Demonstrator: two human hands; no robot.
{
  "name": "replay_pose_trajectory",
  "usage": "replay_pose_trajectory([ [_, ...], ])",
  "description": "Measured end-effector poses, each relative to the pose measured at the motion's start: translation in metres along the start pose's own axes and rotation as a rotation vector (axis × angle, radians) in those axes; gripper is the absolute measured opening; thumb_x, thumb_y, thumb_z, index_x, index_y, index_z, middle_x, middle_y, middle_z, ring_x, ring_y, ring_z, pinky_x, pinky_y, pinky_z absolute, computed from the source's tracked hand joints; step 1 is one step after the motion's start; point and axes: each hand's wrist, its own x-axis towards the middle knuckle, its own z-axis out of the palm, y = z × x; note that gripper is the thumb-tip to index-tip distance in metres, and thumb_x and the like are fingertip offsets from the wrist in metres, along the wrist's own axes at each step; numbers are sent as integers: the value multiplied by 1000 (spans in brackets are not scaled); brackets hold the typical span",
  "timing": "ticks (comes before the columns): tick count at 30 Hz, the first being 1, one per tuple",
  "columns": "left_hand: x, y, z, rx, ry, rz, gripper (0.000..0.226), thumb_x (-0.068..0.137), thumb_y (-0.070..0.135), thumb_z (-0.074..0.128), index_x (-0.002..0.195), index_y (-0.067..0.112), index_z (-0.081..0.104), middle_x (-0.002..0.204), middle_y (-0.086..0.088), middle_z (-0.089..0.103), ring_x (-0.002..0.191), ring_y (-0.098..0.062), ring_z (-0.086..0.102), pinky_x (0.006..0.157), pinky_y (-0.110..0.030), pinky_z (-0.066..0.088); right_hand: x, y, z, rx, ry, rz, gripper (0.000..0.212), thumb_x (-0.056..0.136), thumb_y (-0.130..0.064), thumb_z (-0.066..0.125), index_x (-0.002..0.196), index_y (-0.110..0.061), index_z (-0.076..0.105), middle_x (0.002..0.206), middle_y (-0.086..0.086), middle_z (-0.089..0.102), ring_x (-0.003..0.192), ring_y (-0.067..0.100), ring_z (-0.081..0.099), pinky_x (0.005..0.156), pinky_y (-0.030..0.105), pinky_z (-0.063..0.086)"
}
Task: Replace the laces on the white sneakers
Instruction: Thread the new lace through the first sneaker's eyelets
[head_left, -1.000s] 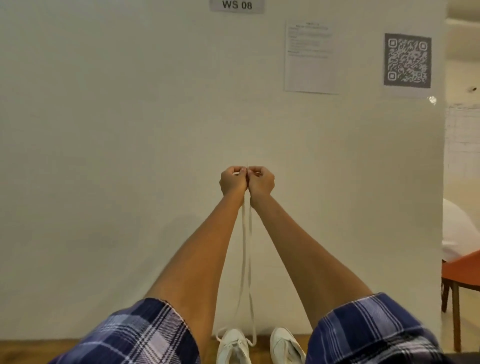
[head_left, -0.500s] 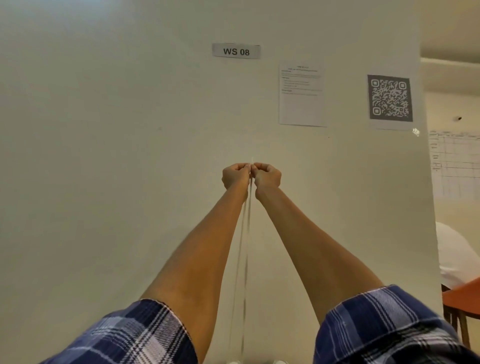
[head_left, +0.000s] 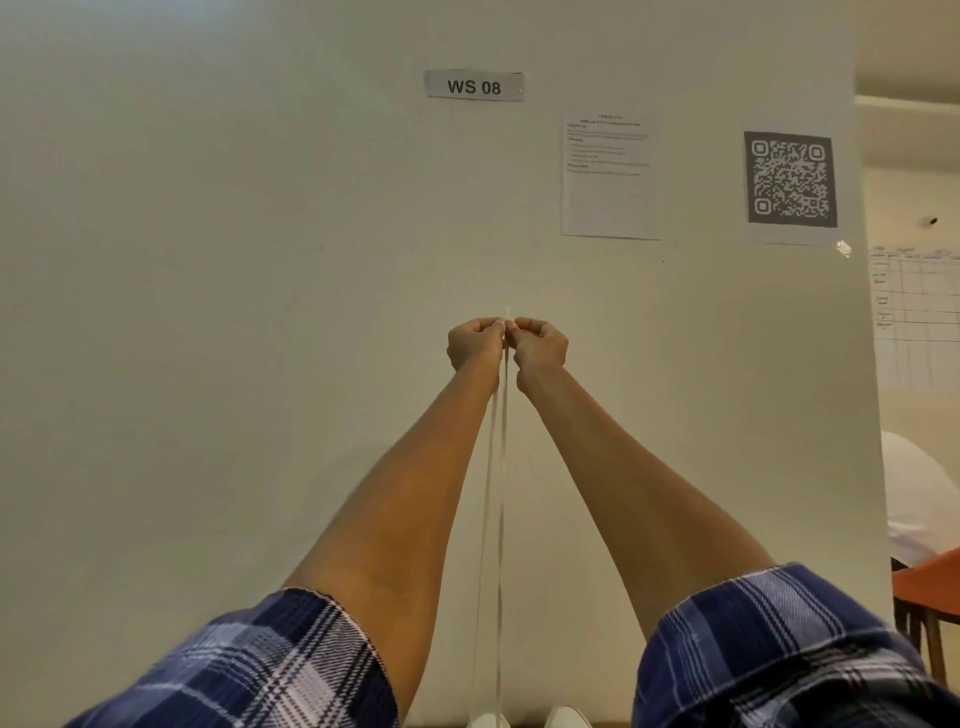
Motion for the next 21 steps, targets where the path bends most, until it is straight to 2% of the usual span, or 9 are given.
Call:
replay_pose_trajectory([
  [3,1,-5,1,-6,-9,-1,7,88,8,62,86,12,68,84,-4,66,77,-18,65,79,-31,57,2,5,-3,-12,4,-6,14,85,-3,66,98,-7,63,85,5,63,59,6,55,45,14,41],
  [6,-1,-12,0,-37,20,3,9,87,7,61,82,12,66,84,-5,68,75,-19,68,73,-29,58,5,13,-8,7,11,15,11,88,0,61,88,-11,58,83,6,63,59,11,59,51,21,46],
  [9,-1,-15,-13,-153,101,47,11,92,4,52,85,6,61,73,-4,64,48,-6,60,49,-17,52,10,25,-25,74,13,54,25,91,8,49,77,-13,47,73,8,53,47,13,56,47,26,51],
  [10,4,-15,-23,-174,143,71,13,93,5,49,84,6,58,69,-3,61,40,-4,55,44,-18,49,12,28,-35,96,24,54,28,91,11,46,76,-12,44,70,9,49,43,13,53,44,27,53],
  [11,11,-18,-34,-142,203,100,16,94,7,48,80,9,56,69,-2,61,39,-6,54,44,-20,49,15,35,-46,105,44,58,29,91,13,44,75,-11,43,67,10,46,40,13,50,42,27,54],
  [13,27,-25,-62,35,312,171,19,93,12,49,75,15,55,76,-3,68,59,-16,63,62,-29,54,17,48,-69,72,87,58,29,90,13,43,74,-11,44,65,9,44,35,12,48,37,24,51],
  [15,36,-39,-90,311,350,225,16,93,15,47,88,12,62,88,-3,72,83,-21,65,76,-29,49,16,67,-88,-73,103,51,29,89,10,43,73,-14,47,69,6,47,40,12,46,33,17,41],
  [18,33,-80,-125,652,260,200,23,93,14,44,97,6,65,96,-5,71,91,-24,64,72,-28,45,3,121,-111,-271,25,106,31,88,8,41,71,-16,50,67,3,50,45,12,45,32,13,29],
  [21,9,-153,-144,834,78,30,24,90,13,49,89,4,71,93,-11,71,89,-29,65,71,-32,48,-26,198,-136,-407,-74,240,33,84,12,39,69,-13,54,61,5,49,31,3,45,30,12,27],
])
